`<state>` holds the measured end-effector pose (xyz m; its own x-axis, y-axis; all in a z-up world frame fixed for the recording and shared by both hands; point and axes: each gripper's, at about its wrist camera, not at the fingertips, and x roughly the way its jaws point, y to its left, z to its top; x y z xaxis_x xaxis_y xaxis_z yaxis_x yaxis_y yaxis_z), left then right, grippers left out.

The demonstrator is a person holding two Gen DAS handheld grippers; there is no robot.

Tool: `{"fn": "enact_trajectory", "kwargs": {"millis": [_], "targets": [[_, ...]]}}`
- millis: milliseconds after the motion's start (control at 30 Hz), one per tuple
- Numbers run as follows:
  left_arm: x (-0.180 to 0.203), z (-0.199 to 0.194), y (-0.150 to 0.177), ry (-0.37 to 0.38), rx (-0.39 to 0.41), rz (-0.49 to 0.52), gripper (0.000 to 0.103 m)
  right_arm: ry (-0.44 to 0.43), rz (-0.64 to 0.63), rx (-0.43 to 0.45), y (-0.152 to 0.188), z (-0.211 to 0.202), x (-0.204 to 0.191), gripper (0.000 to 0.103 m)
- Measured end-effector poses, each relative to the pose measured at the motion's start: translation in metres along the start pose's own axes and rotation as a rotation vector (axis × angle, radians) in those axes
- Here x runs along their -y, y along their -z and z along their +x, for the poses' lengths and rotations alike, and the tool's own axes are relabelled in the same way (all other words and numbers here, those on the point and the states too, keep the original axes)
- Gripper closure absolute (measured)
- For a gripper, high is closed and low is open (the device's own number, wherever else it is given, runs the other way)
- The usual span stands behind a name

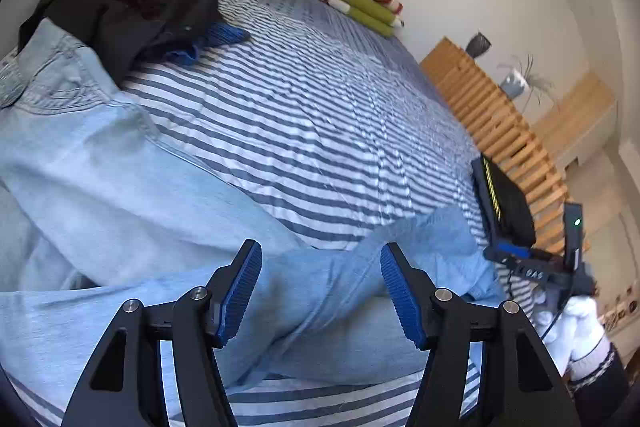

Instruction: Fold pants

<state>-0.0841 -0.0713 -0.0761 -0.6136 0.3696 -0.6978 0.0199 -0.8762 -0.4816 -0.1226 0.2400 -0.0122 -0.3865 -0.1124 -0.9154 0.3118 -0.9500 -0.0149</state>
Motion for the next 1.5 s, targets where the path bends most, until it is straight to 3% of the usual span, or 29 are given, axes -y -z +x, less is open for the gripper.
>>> {"fn": "enact_trajectory", "kwargs": {"millis": [100,233,333,433,500,533,567,600,767,867,967,1067,1167,1267,1367,1433,1500], "targets": [[0.032,0.035,0.010,-0.036,-0.056,0.073,0.033,0.012,0.081,-0.003,0.009,0.004,0.037,0.041],[0.047,0.067,0.011,-0.095,-0.098,0.098,0.033,-0.109,0.224,-0.027,0.012,0.020,0.070,0.041],[0.029,0.072,0.007,-0.105,-0.099,0.095,0.033,-0.197,0.273,-0.042,0.005,0.036,0.071,0.040],[0.024,0.077,0.004,-0.121,-0.101,0.132,0.034,-0.189,0.266,-0.114,-0.003,0.064,0.057,0.039],[0.023,0.080,0.002,-0.121,-0.109,0.141,0.041,-0.222,0.257,-0.138,-0.003,0.076,0.050,0.040],[0.022,0.082,0.001,-0.119,-0.112,0.143,0.044,-0.217,0.242,-0.136,-0.003,0.078,0.045,0.045],[0.023,0.082,0.001,-0.120,-0.111,0.148,0.050,-0.207,0.224,-0.125,-0.003,0.077,0.041,0.068],[0.024,0.084,0.001,-0.120,-0.111,0.158,0.062,-0.200,0.205,-0.119,-0.004,0.077,0.037,0.100],[0.021,0.084,-0.003,-0.099,-0.112,0.167,0.089,-0.222,0.191,0.037,-0.021,0.022,0.029,0.099],[0.019,0.063,-0.007,-0.060,-0.079,0.131,0.092,-0.288,0.136,0.127,-0.014,-0.039,0.022,0.099],[0.022,0.030,-0.009,-0.026,-0.017,0.129,0.092,-0.329,0.081,0.182,0.016,-0.089,0.014,0.099],[0.022,0.002,-0.007,0.029,0.017,0.131,0.092,-0.382,0.060,0.158,0.063,-0.111,0.008,0.099],[0.013,-0.013,-0.004,0.120,-0.017,0.113,0.089,-0.430,-0.004,0.031,0.117,-0.095,-0.006,0.098],[0.000,-0.017,0.001,0.167,-0.056,0.077,0.080,-0.362,-0.045,-0.084,0.158,-0.071,-0.014,0.090],[-0.011,-0.027,0.002,0.148,-0.036,0.050,0.078,-0.313,0.007,-0.090,0.172,-0.062,0.001,0.081],[-0.018,-0.037,-0.001,0.134,0.001,0.028,0.073,-0.322,0.101,-0.053,0.164,-0.063,0.022,0.070],[-0.022,-0.039,-0.003,0.110,0.019,0.020,0.070,-0.312,0.178,0.001,0.141,-0.064,0.038,0.052]]}}
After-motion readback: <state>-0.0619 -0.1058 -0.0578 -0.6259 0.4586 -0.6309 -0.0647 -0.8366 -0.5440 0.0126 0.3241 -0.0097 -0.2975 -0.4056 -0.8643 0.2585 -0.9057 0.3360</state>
